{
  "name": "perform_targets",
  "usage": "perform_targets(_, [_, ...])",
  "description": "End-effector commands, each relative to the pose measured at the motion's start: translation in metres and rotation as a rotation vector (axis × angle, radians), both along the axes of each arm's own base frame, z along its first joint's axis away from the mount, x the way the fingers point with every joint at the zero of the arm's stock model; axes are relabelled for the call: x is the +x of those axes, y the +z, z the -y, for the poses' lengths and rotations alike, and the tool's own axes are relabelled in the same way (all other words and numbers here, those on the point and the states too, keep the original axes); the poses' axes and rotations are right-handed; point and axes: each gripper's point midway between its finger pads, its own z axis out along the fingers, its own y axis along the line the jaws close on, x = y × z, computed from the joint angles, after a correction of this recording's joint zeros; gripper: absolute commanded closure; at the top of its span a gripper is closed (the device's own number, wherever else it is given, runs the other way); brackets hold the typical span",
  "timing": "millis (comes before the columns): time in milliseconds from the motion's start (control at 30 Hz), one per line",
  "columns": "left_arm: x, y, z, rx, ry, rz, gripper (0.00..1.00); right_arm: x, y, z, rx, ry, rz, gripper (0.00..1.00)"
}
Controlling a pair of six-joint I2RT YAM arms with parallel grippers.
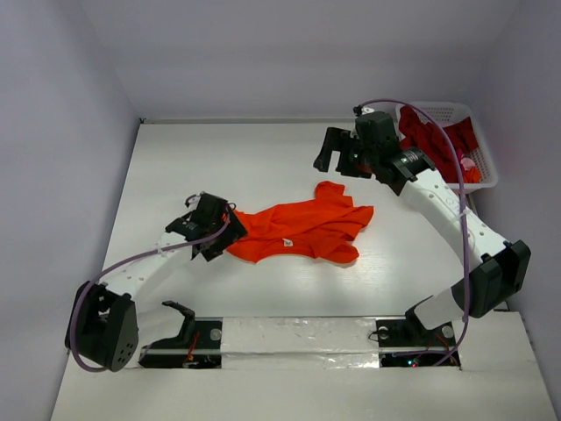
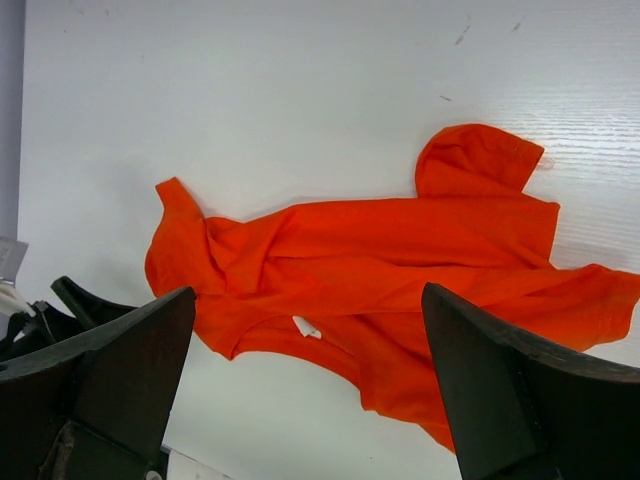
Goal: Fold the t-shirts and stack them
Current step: Flatten out the tshirt
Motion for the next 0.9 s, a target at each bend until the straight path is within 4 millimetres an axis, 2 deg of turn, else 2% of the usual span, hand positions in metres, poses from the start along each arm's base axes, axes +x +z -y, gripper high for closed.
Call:
perform_targets(0, [0.014,0.037,0.007,-0.05,0.015,0.095,0.19,0.007,0.006,0.003,0.009,-0.01,0.031,0.0])
perform_targets(100, [0.02,0.053,0.007,-0.063,0.028,0.137,0.21,0.008,0.001,0.005,0.015,-0.011,0.019,0.0])
perform_targets(167, [0.021,0.053,0.005,-0.05,0.034,0.139,0.23,0.008,0.002,0.004,0.018,-0.01,0.023,0.0])
perform_targets(500, [0.023,0.027,0.004,-0.043,0.067,0.104,0.28,0.009,0.002,0.008,0.021,-0.02,0.026,0.0])
perform_targets(867, [0.032,0.015,0.008,-0.051,0.087,0.108,0.31,0.007,0.0,0.009,0.023,-0.021,0.027,0.0])
